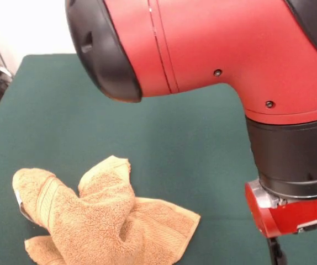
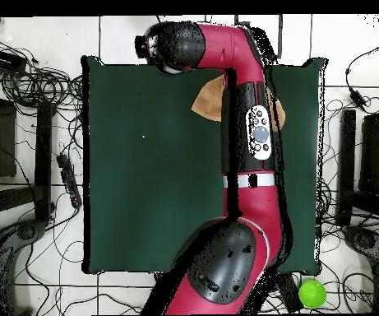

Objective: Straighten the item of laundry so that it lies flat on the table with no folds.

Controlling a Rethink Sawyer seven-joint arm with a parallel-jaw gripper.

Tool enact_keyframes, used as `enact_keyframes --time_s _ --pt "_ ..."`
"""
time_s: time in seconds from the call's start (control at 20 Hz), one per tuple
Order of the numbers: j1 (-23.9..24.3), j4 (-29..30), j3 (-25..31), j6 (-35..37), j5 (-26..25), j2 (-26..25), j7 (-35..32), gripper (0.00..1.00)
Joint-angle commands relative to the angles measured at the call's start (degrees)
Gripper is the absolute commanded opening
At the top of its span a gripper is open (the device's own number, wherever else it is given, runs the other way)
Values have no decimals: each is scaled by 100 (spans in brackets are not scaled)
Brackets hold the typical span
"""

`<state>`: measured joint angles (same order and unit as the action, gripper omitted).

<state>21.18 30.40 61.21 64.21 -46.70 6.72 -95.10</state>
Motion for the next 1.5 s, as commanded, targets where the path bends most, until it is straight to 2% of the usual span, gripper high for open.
enact_keyframes --time_s 0.05,0.3,0.6,1.1,1.5 --pt "-284 -832 343 815 -333 -209 2295 100" --pt "-300 -1269 670 1133 -633 -310 2784 100" --pt "-212 -1693 1373 1668 -1494 -300 3354 100" --pt "11 -1903 2353 2177 -2691 -131 3831 100" --pt "120 -1798 2550 2260 -2937 -138 3722 100"
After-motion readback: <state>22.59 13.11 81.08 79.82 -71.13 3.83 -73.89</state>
